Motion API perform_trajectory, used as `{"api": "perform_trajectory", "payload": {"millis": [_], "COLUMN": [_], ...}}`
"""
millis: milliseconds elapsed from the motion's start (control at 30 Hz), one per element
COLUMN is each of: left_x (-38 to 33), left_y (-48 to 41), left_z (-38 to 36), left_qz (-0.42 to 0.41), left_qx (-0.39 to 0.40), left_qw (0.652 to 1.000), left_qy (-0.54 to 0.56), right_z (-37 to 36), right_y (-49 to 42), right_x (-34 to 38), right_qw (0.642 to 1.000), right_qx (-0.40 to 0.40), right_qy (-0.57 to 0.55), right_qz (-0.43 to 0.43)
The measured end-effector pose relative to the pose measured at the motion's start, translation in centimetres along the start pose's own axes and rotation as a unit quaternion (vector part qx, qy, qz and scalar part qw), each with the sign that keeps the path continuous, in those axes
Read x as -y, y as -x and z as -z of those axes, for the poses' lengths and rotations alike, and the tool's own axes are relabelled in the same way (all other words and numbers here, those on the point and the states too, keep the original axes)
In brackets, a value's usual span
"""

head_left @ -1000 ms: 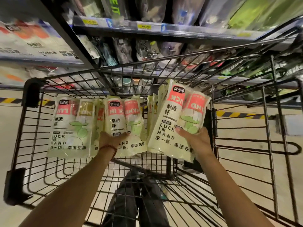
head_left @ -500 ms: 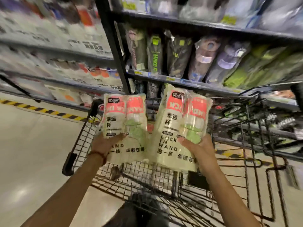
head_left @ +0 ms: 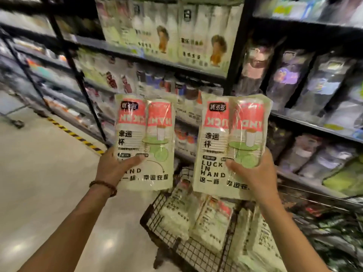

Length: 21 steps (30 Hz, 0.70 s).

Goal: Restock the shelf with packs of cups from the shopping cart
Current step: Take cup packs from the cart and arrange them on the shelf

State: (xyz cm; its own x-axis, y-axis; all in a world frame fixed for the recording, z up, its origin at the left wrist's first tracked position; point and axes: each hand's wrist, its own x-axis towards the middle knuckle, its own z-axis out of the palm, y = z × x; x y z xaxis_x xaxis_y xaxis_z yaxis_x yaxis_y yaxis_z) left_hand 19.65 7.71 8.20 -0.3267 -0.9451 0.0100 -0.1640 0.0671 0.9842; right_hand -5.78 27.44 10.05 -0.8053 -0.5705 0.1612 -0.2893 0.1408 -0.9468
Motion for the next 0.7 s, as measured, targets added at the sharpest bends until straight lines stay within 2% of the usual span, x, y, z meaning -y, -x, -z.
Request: {"api": "perform_trajectory", "payload": {"millis": [367,533,700], "left_x": [-0.3,1.1,3.4], "left_y": [-5.3,-7.5,-10.7], "left_z": [26.7,34.4,38.8], "left_qz": [-0.060,-0.056,-0.055], "left_qx": [-0.120,-0.144,-0.161], "left_qw": [0.991,0.988,0.984], "left_qy": [0.014,0.033,0.050], "right_z": [-24.8,-32.7,-39.4], "right_y": [5.3,6.4,5.3], "right_x": [11.2,14.3,15.6], "right_qw": [0.998,0.997,0.995], "right_qx": [0.018,0.034,0.065], "right_qy": [-0.010,-0.010,-0.029], "right_qz": [0.058,0.065,0.075]}}
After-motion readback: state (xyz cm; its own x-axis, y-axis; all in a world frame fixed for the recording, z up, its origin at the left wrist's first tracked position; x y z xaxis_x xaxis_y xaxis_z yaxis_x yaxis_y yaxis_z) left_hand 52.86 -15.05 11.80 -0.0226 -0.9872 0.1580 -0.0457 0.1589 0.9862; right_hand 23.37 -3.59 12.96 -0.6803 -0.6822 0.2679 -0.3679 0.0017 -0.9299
